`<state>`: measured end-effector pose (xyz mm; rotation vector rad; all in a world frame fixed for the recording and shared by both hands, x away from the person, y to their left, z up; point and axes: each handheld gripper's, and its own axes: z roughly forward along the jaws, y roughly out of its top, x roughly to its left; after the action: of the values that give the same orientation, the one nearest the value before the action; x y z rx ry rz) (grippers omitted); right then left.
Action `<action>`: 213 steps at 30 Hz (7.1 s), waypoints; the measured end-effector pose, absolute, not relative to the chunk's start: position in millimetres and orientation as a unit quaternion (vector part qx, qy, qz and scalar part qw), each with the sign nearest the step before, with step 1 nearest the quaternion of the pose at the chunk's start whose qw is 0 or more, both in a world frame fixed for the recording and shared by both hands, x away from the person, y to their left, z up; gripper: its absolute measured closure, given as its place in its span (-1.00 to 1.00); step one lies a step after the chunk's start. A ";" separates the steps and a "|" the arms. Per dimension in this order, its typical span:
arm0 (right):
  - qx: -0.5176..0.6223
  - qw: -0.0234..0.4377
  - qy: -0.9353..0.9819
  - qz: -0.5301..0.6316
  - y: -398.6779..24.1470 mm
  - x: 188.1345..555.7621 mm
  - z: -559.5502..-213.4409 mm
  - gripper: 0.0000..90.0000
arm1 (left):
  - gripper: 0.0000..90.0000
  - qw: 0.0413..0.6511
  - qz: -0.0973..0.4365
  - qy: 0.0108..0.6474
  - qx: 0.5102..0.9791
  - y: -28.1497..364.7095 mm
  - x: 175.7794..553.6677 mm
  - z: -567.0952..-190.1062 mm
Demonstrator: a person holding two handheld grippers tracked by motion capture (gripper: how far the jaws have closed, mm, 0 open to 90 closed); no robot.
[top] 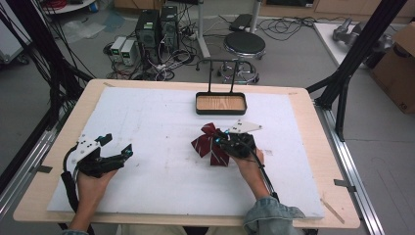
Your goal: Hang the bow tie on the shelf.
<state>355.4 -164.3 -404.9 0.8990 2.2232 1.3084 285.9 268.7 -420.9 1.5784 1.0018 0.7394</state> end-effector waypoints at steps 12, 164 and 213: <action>0.338 0.232 0.762 0.501 -188.5 373.7 -365.3 0.68 | -0.67 0.537 0.310 0.420 0.662 268.6 286.2 -421.2; 0.447 0.321 0.660 0.512 -311.2 431.6 -281.7 -0.21 | -0.67 0.529 0.304 0.412 0.677 260.9 292.0 -427.1; 0.436 0.314 0.615 0.577 -303.0 279.5 -378.8 -0.74 | -0.67 0.520 0.308 0.415 0.680 259.3 289.0 -428.8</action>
<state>279.5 -303.0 -378.8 1.1487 1.6211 1.5210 289.0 259.3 -428.8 1.6315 0.9949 0.7378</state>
